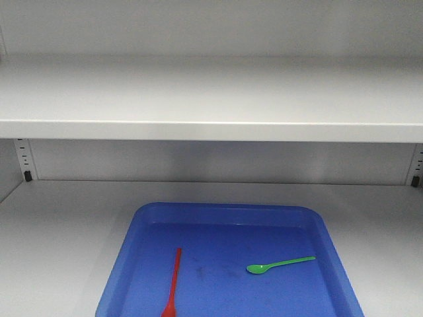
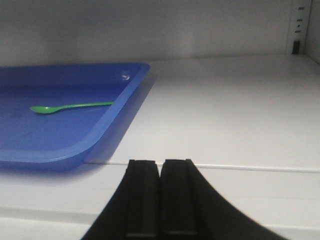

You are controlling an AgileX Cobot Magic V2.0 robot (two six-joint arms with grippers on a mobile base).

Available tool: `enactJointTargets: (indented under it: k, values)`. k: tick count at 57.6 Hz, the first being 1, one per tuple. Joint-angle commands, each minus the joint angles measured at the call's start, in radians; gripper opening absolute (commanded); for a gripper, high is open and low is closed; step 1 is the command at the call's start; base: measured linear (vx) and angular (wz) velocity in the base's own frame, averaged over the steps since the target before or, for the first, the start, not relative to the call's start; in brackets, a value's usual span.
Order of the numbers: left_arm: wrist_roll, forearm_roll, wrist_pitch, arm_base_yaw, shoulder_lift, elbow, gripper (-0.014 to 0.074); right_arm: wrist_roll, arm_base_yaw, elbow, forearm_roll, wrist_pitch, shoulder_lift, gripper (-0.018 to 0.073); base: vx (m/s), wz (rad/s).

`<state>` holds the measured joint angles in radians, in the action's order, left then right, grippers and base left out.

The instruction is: Sort red and green spoons into left cabinet

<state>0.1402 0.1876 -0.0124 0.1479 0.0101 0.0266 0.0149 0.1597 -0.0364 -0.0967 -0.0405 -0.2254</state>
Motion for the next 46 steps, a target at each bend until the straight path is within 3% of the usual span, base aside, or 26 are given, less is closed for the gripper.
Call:
enactJointTargets:
  k: [1, 7, 22, 46]
  values:
    - [-0.008, 0.0, -0.076, 0.0, 0.02, 0.018, -0.0001, -0.007, -0.002, 0.03, 0.017, -0.164, 0.046, -0.0003, 0.0, 0.0]
    - [-0.008, 0.0, -0.076, 0.0, 0.02, 0.018, -0.0001, -0.007, -0.002, 0.075, 0.018, -0.167, 0.122, -0.0003, 0.0, 0.0]
    - [-0.008, 0.0, -0.076, 0.0, 0.02, 0.018, -0.0001, 0.007, -0.002, 0.074, 0.079, 0.003, 0.245, -0.0003, 0.0, 0.0]
    - [-0.008, 0.0, -0.076, 0.0, 0.02, 0.018, 0.0, 0.006, -0.002, 0.074, 0.097, 0.076, 0.248, -0.0003, 0.0, 0.0]
